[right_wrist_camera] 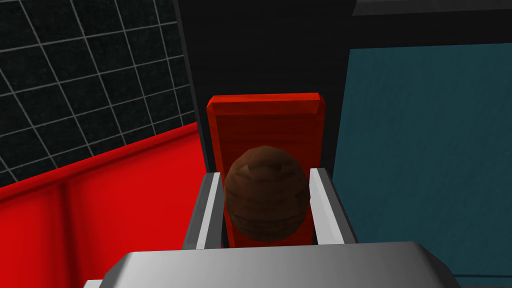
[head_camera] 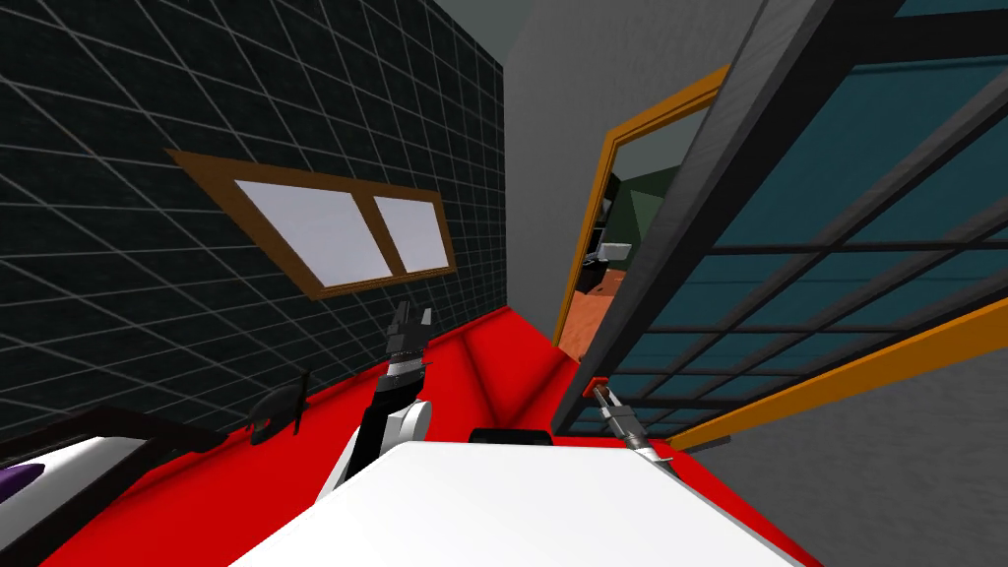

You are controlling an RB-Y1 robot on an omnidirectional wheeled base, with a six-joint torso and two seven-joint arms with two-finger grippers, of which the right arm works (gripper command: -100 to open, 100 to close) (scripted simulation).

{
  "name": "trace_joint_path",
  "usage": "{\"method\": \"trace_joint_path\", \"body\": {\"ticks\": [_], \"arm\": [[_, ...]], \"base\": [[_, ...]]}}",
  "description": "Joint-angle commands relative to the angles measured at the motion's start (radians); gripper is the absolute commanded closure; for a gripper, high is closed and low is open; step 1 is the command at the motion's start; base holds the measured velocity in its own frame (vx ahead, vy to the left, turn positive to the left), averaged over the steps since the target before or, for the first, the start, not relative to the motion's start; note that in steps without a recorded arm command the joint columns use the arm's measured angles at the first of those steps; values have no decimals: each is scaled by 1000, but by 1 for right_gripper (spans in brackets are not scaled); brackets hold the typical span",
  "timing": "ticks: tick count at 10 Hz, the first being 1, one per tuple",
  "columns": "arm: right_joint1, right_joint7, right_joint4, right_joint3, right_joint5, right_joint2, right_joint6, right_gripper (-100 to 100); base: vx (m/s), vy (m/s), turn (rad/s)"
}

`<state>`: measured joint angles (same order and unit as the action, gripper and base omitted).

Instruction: Pull the door open

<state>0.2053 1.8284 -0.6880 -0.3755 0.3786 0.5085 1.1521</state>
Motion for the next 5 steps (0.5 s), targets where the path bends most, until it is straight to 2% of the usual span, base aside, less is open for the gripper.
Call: {"method": "trace_joint_path", "body": {"ticks": [1,5], "arm": [[6,13,12,0,-9,8,23,100],[11,42,45,-4,-31,19,68,100]], "base": [[-209,-54,155],[-210,-49,131]]}}
